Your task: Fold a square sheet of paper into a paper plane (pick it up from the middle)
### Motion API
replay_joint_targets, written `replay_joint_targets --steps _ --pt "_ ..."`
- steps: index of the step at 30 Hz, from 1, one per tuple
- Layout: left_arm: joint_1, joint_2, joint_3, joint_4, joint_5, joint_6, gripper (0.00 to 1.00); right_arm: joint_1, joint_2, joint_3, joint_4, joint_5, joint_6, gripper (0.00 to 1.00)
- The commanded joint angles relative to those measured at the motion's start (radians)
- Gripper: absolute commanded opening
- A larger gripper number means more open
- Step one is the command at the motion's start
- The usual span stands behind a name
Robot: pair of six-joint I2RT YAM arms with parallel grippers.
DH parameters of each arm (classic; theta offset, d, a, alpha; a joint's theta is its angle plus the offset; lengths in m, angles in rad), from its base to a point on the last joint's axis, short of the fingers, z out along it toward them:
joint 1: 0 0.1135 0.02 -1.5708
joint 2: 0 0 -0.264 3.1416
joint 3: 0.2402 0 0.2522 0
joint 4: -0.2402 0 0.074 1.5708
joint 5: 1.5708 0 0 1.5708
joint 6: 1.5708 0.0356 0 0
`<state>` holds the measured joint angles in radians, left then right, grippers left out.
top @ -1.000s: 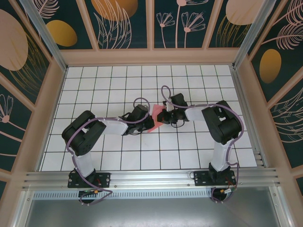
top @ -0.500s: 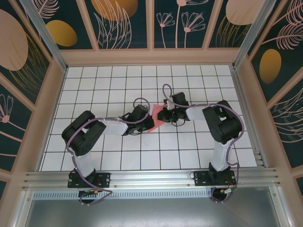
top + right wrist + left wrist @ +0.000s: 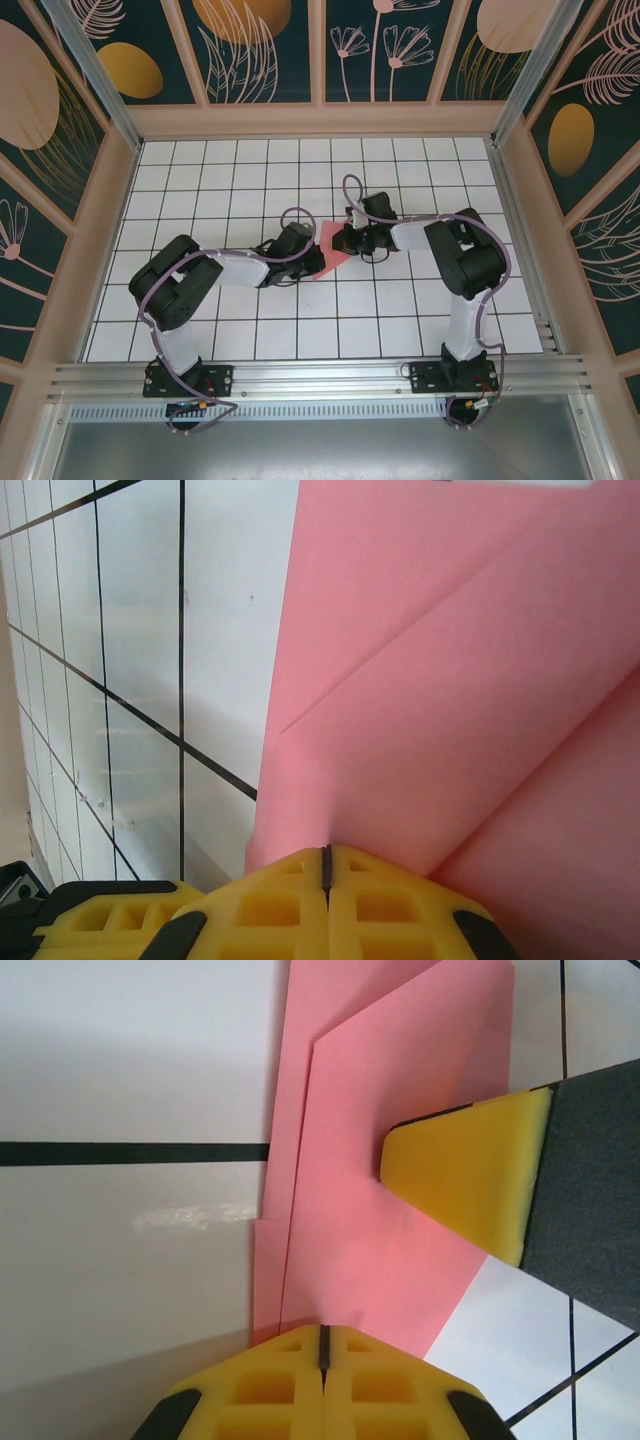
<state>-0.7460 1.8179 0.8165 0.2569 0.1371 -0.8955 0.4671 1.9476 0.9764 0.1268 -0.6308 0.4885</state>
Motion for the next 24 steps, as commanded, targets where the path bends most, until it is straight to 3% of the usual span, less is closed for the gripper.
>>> replay_joint_targets --steps 1,5,9,17,24 --pt "0.004 -0.043 -0.021 -0.109 -0.009 0.036 0.12 -0.004 0.033 -0.001 -0.031 0.046 -0.002 0.06" --pt "0.005 -0.133 0.017 -0.091 -0.054 0.05 0.2 -0.001 0.033 -0.011 -0.031 0.046 -0.002 0.06" --pt "0.012 -0.146 0.045 -0.071 -0.068 0.049 0.21 0.001 0.034 -0.015 -0.028 0.045 0.002 0.06" --pt "0.013 -0.047 0.088 -0.035 -0.018 0.03 0.12 0.001 0.039 -0.009 -0.03 0.039 0.007 0.05" --pt "0.014 0.017 0.122 -0.039 0.005 0.044 0.1 0.001 0.034 -0.01 -0.012 -0.003 0.001 0.05"
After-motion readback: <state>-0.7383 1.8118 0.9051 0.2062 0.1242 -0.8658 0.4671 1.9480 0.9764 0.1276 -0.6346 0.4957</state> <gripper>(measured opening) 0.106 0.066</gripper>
